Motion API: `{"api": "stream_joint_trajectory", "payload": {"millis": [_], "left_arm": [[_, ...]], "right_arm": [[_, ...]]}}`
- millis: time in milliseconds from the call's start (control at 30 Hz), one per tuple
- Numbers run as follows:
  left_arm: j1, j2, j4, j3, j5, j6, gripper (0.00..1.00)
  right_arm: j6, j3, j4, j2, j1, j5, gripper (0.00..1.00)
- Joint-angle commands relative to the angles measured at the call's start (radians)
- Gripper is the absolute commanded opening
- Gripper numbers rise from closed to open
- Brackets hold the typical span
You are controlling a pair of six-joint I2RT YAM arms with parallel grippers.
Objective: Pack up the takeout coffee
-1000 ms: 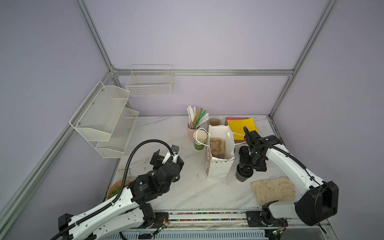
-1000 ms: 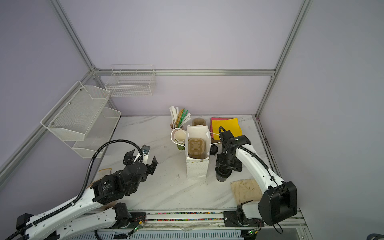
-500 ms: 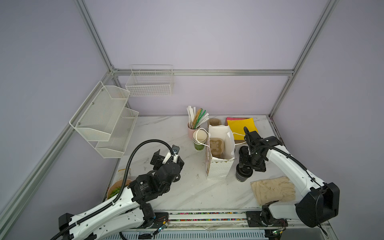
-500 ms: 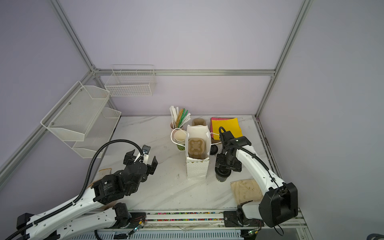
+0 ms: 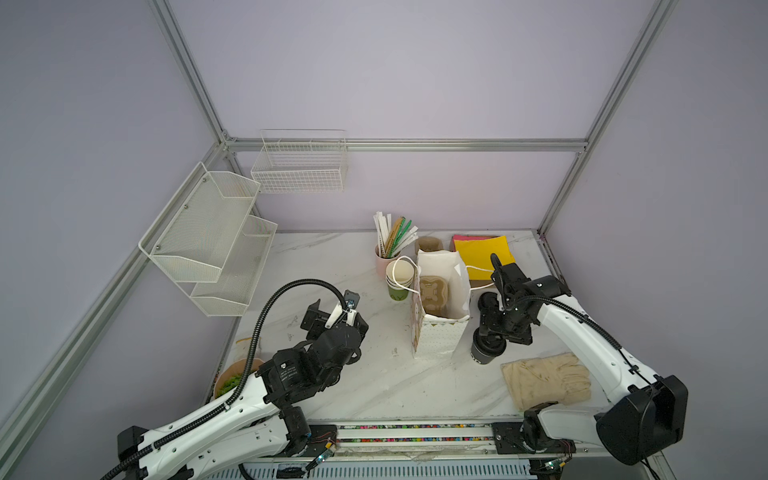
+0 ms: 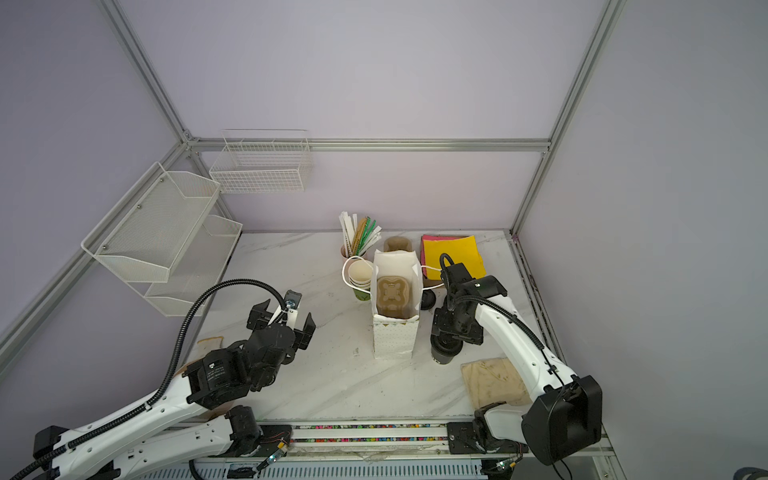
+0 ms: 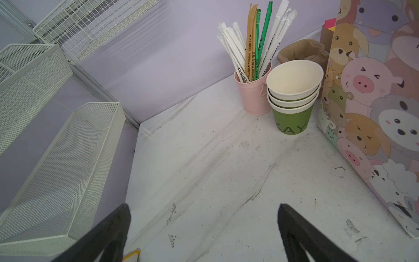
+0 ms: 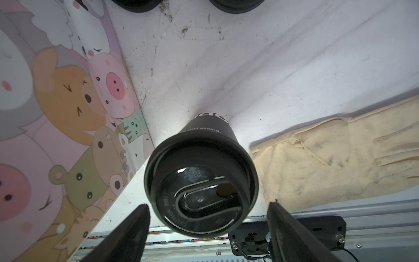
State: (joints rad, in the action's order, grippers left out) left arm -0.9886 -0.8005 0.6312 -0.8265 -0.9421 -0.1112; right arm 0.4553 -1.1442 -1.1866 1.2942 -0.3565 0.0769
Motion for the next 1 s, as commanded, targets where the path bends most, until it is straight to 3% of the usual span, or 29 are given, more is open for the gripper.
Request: {"api": "stream_joint_trajectory", "payload": {"millis": [0, 200, 533, 967], "left_arm": [[0.005, 0.002, -0.01, 0.021, 0.005, -0.001, 1.0], [0.004, -0.001, -0.008, 0.02, 0.004, -0.001, 1.0], [0.005, 0.001, -0.005, 0.021, 0.005, -0.001, 1.0], [0.006, -0.001, -0.005, 0.021, 0.007, -0.001, 1.0]], "right_arm": [[-0.001, 0.042, -0.004, -0.017, -0.016, 0.011, 0.81], [0.02, 0.036, 0.015, -0.021, -0.048, 0.01, 0.8], [0.04, -0.065, -0.047, -0.007, -0.059, -0.086, 0.85], [0.042, 0.013, -0.007, -0.012, -0.065, -0.06, 0.86]]}}
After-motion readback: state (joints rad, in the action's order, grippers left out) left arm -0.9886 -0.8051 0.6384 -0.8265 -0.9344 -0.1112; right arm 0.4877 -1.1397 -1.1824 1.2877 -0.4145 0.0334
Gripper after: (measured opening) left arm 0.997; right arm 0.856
